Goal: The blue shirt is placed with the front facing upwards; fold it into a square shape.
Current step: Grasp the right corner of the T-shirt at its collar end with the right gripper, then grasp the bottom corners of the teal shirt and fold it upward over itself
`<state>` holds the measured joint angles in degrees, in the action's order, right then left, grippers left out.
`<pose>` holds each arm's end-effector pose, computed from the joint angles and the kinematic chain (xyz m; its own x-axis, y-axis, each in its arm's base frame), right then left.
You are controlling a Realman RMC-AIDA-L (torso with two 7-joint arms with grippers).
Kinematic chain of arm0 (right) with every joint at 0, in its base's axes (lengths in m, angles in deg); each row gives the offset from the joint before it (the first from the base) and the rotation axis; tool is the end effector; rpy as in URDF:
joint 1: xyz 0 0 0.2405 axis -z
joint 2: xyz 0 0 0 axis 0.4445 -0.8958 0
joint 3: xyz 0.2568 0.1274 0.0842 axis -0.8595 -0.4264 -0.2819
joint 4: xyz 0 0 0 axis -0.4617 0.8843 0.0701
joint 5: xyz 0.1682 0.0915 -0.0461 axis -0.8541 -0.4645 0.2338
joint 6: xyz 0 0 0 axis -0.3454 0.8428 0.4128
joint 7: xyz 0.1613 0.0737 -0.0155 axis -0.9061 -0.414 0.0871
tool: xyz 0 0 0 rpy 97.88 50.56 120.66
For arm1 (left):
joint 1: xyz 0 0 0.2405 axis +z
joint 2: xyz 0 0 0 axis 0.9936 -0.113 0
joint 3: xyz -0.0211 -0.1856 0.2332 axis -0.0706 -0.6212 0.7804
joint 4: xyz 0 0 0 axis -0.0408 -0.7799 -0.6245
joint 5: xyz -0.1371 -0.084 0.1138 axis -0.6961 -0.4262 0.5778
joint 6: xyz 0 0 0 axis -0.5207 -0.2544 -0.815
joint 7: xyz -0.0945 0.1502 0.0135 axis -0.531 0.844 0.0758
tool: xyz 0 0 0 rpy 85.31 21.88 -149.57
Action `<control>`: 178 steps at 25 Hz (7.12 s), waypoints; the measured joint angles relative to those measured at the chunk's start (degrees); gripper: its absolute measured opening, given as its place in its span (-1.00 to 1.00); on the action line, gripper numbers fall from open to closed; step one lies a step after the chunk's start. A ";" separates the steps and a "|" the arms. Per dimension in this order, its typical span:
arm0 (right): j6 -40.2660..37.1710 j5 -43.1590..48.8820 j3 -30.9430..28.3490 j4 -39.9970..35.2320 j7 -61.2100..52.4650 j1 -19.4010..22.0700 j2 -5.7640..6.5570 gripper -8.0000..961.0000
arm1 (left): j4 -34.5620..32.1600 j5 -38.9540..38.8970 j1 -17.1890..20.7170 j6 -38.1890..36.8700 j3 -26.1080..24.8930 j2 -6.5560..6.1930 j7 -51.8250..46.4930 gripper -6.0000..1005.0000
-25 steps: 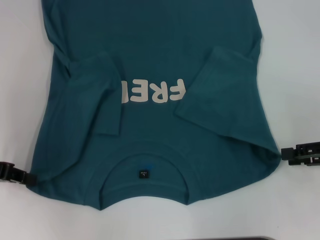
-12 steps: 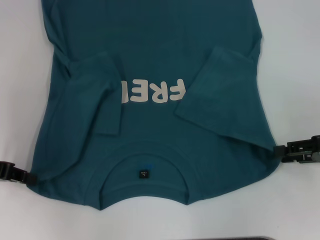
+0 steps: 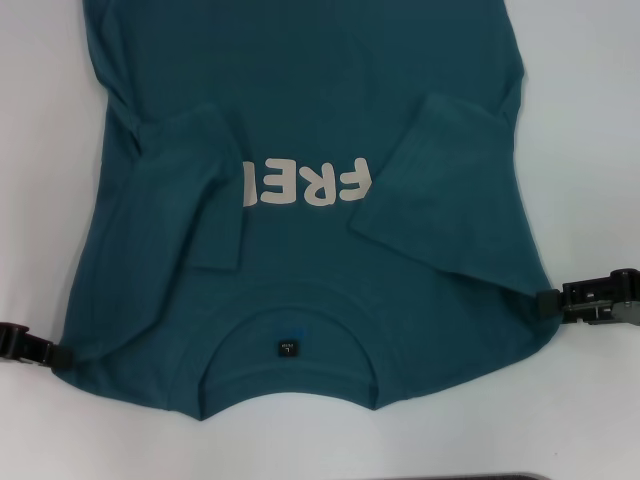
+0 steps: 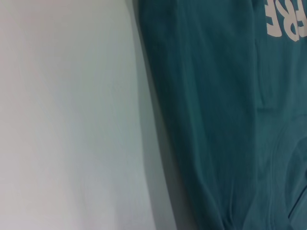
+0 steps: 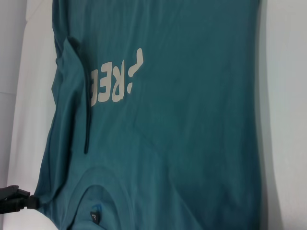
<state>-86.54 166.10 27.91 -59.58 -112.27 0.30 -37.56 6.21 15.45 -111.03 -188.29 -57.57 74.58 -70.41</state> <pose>0.3817 0.2731 -0.0201 0.0229 -0.9836 -0.1790 -0.9909 -0.0461 0.1262 -0.3786 0.2790 -0.0011 0.2454 0.9690 -0.0274 0.9620 -0.2470 -0.1168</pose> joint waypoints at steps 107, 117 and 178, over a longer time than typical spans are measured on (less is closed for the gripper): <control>-7.10 -1.18 -10.27 -0.49 15.86 8.76 -0.10 -0.88 | -0.09 -0.91 -1.33 -6.42 -0.91 0.05 2.51 -0.92; -3.43 -3.34 -10.46 -0.61 12.60 0.52 0.01 -0.88 | -3.97 -3.20 -10.73 -1.45 -1.85 -0.30 1.76 -0.92; 23.76 -11.55 -5.55 0.88 7.18 -19.48 0.00 -0.87 | -11.64 -13.60 -23.87 31.16 -2.11 -5.24 -1.98 -0.88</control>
<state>-62.78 154.55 22.36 -58.71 -105.09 -19.18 -37.55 -5.43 1.85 -134.89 -157.13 -59.68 69.34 -72.38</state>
